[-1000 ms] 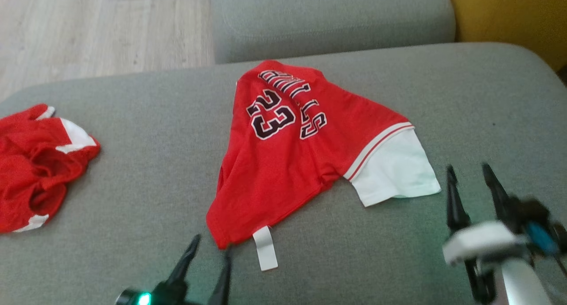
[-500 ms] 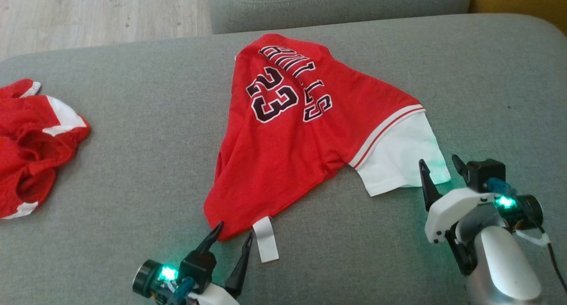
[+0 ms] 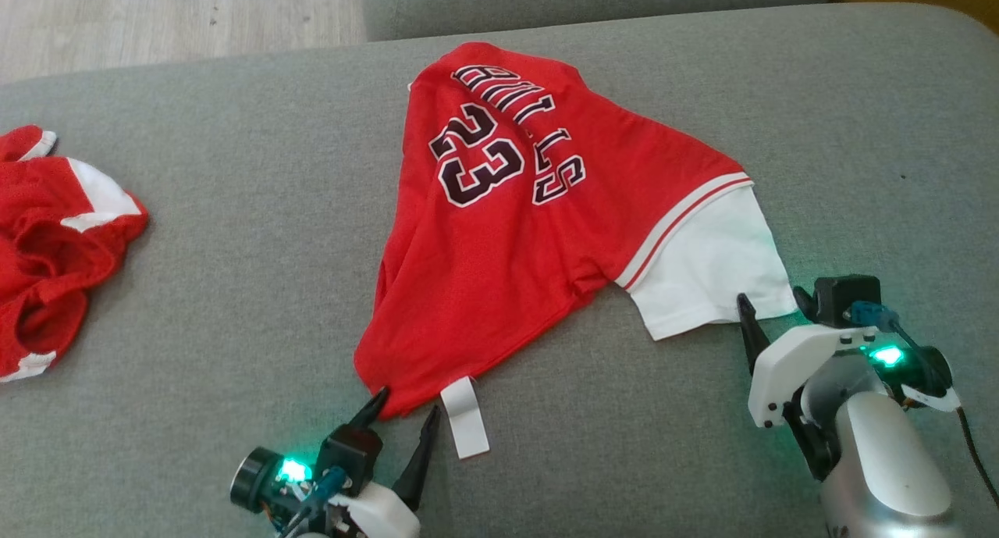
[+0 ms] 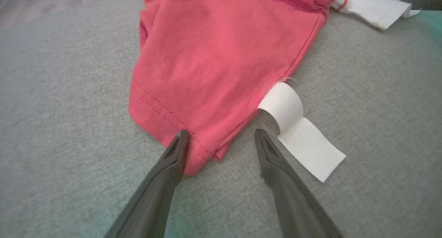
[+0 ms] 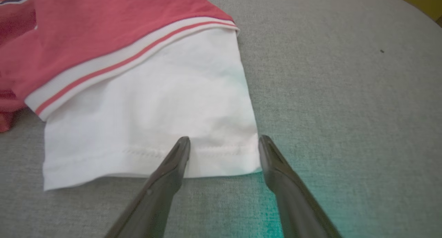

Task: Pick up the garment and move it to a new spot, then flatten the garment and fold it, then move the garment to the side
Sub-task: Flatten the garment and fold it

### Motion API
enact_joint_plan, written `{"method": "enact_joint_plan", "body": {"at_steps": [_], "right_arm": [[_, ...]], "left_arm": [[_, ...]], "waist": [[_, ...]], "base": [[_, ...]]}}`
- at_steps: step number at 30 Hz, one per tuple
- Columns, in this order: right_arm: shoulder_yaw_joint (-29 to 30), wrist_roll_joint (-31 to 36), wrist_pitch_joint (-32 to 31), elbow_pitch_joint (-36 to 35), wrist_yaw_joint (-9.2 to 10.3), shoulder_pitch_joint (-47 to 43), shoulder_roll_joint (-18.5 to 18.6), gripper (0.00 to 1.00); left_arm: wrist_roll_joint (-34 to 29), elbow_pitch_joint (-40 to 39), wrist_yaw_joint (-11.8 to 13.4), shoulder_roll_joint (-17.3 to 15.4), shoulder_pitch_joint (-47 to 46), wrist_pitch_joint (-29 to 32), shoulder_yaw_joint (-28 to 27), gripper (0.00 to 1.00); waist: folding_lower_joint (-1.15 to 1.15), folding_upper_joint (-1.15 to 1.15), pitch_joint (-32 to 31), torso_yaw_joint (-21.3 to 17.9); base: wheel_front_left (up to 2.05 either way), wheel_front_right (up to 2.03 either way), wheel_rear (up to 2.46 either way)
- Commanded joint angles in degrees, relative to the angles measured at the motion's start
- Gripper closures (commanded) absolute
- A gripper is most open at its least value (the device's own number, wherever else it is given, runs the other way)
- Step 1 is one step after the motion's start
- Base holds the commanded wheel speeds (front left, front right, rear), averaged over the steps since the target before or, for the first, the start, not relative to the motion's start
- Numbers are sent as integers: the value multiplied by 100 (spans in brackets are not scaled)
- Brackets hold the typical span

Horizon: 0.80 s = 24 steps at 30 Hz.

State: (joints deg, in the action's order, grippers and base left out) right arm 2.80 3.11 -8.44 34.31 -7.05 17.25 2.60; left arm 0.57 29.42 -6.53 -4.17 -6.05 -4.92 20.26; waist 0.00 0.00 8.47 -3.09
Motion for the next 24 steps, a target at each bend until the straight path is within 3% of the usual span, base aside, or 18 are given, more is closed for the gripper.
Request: {"method": "enact_joint_plan", "body": {"at_steps": [1, 9, 10, 12, 17, 19, 20, 21, 22, 23, 24], "right_arm": [[-100, 32, -48, -140, -44, 155, 28, 0], [-210, -43, -323, -184, -44, 193, 28, 0], [-235, -64, -370, -189, -44, 205, 28, 0], [-278, -144, -466, -198, -44, 205, 28, 0], [-375, -324, -732, -180, -44, 169, 28, 0], [-423, -372, -850, -171, -44, 179, 28, 0], [-464, -436, -922, -158, -44, 185, 28, 0], [-464, -436, -922, -158, -44, 185, 28, 0], [-521, -508, -1011, -134, -44, 187, 28, 0], [-587, -555, -1107, -108, -44, 187, 28, 4], [-638, -618, -1182, -95, -44, 186, 28, 65]], "left_arm": [[56, -47, 36, -70, -173, 94, -149, 0], [95, -42, 32, -175, -259, 377, -90, 0], [116, -38, 29, -180, -274, 431, -89, 5], [170, -43, 18, -184, -303, 536, -84, 21], [284, -91, -2, -206, -354, 798, -63, 42], [307, -128, -10, -227, -372, 889, -33, 62], [319, -152, -14, -240, -380, 918, -20, 79], [319, -152, -14, -240, -380, 918, -20, 79], [329, -174, -20, -255, -389, 941, 2, 100], [338, -191, -25, -272, -393, 957, 25, 100], [350, -204, -30, -287, -395, 968, 49, 100]], "waist": [[0, 0, 21, 14], [0, 0, 152, 20], [0, 0, 168, 22], [0, 0, 194, 34], [0, 0, 282, 59], [0, 0, 328, 65], [0, 0, 352, 67], [0, 0, 352, 67], [0, 0, 373, 70], [0, 0, 387, 74], [0, 0, 397, 78]], "base": [[0, 0, 0], [0, 0, 0], [0, 0, 0], [0, 0, 0], [0, 0, 0], [0, 0, 0], [0, 0, 0], [0, 0, 0], [0, 0, 0], [0, 0, 0], [0, 0, 0]]}}
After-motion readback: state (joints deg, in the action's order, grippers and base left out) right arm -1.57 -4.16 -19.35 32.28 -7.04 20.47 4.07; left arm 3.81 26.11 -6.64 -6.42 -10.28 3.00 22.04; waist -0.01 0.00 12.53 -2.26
